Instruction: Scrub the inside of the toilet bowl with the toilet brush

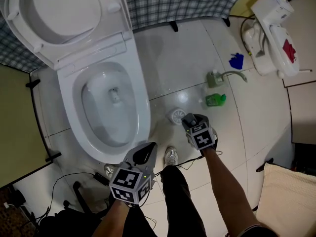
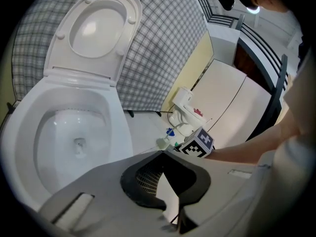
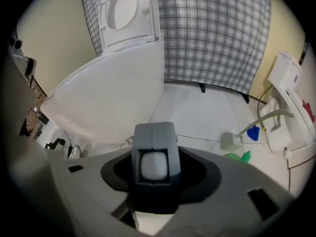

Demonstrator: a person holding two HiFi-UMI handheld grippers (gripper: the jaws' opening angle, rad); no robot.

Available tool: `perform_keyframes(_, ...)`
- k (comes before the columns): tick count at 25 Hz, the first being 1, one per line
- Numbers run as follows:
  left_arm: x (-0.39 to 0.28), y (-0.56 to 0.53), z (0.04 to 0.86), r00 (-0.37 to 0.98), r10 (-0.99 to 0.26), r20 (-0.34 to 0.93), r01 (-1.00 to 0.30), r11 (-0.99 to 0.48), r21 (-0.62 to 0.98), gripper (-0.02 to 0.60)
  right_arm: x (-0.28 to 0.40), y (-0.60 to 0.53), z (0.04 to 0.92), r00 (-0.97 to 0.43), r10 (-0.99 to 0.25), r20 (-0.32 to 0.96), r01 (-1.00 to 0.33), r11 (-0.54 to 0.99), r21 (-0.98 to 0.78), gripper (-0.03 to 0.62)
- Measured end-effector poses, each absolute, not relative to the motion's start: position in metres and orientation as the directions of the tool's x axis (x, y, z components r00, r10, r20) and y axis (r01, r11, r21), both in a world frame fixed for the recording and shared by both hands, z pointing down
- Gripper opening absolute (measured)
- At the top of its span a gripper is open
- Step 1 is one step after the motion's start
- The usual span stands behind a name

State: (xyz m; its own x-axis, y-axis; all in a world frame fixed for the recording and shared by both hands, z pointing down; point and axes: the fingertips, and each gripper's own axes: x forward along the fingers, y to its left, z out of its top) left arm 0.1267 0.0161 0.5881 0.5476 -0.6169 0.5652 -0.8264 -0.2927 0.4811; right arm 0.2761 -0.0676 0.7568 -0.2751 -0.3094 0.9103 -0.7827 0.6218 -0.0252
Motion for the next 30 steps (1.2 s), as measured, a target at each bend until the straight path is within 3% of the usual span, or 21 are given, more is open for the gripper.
perform_keyframes(8, 0.118, 0.009, 0.566, 0.551, -0.628, 0.55, -0.823, -0.3, 0.483, 0.005, 0.288, -0.06, 0.703, -0.292, -0.331, 0.897, -0.784, 0.62, -0.027, 0.215)
perform_keyframes(15, 0.094, -0.009, 0.522, 0.531, -0.668, 0.522, -0.837, -0.315, 0.449, 0.005, 0.288, -0.062, 0.595, -0.37, -0.463, 0.806, -0.802, 0.597, -0.025, 0.216)
perform_keyframes(23, 0.042, -0.027, 0.465, 0.461, -0.739, 0.491, -0.87, -0.266, 0.416, 0.005, 0.232, -0.089, 0.434, -0.503, -0.644, 0.577, -0.795, 0.607, -0.015, 0.215)
perform_keyframes(30, -0.006, -0.027, 0.426, 0.386, -0.789, 0.478, -0.896, -0.198, 0.397, 0.005, 0.152, -0.092, 0.356, -0.629, -0.615, 0.475, -0.697, 0.717, 0.005, 0.215)
